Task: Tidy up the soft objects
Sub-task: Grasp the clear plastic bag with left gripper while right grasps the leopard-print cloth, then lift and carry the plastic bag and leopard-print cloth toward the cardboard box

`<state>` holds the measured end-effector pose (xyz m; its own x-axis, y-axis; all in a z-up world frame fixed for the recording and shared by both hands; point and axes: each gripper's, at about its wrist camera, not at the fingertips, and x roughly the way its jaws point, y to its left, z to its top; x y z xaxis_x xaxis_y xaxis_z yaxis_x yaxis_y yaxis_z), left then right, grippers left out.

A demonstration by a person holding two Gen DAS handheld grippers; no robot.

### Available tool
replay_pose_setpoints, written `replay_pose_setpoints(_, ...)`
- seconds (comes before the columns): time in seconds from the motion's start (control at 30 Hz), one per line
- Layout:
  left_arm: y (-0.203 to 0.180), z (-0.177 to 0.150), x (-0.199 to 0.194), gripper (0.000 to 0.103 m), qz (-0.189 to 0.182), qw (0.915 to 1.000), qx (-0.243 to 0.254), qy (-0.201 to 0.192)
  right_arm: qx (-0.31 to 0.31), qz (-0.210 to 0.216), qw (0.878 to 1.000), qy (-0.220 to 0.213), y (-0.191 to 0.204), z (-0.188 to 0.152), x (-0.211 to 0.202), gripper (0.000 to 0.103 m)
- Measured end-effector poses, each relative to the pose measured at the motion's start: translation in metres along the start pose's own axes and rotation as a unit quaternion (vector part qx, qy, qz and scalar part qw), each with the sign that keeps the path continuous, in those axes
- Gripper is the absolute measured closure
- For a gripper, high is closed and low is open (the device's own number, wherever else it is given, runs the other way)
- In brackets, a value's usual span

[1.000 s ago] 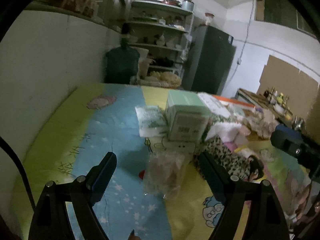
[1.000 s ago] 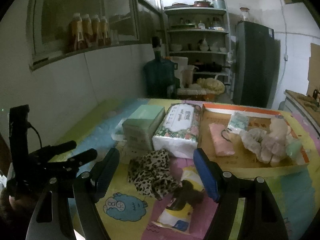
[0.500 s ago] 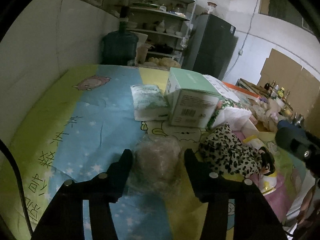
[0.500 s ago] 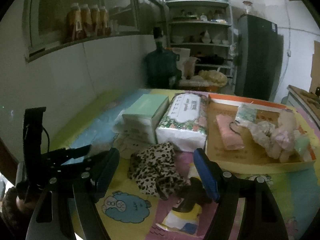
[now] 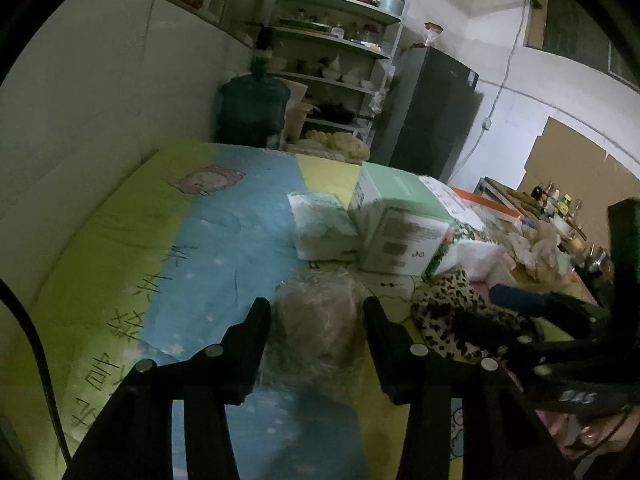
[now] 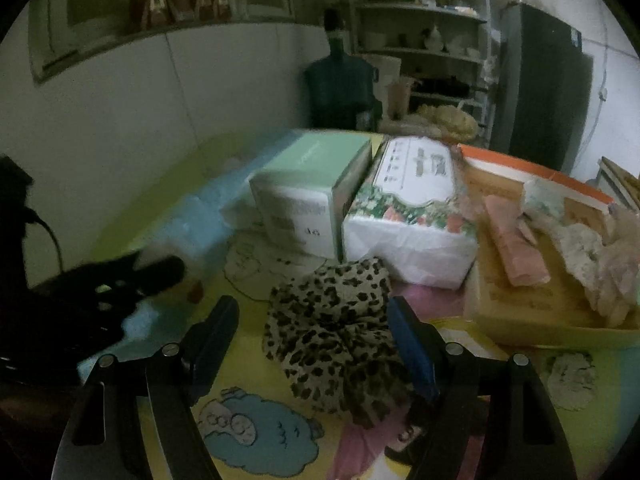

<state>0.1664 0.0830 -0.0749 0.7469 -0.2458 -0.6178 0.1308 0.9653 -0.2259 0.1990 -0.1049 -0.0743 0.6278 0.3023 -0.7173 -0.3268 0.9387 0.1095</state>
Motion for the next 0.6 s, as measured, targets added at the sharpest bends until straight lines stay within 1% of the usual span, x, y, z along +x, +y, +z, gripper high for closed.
replay_pose_setpoints(0.2, 0.004, 0.003, -0.002, 0.055, 0.002, 1.0, 0.0, -0.004, -0.01, -0.023, 0.999, 0.03, 0.002, -0.004, 0.021, 0.025)
replay_pose_setpoints(0.27, 0.005, 0.002, -0.003, 0.055, 0.001, 1.0, 0.0, -0.005, -0.015, -0.031, 0.999, 0.036, 0.003, -0.006, 0.025, 0.034)
replay_pose_setpoints(0.3, 0.005, 0.002, -0.004, 0.055, 0.001, 1.0, 0.001, -0.006, -0.022, -0.046, 0.998, 0.037, 0.004, -0.007, 0.027, 0.047)
replay_pose_setpoints(0.33, 0.005, 0.003, -0.004, 0.055, 0.0, 1.0, 0.0, -0.006, -0.027, -0.057, 0.997, 0.038, 0.005, -0.007, 0.028, 0.063)
replay_pose_setpoints(0.43, 0.005, 0.003, -0.005, 0.055, -0.002, 1.0, 0.0, -0.008, -0.026, -0.06, 0.997, 0.037, 0.005, -0.007, 0.028, 0.079)
replay_pose_setpoints(0.53, 0.006, 0.005, -0.006, 0.055, -0.001, 1.0, 0.0, -0.009, -0.024, -0.06, 0.998, 0.028, 0.006, -0.007, 0.024, 0.086)
replay_pose_setpoints(0.6, 0.006, 0.005, -0.008, 0.055, -0.001, 0.9999, 0.0, -0.011, -0.02, -0.052, 0.998, 0.019, 0.007, -0.006, 0.021, 0.087)
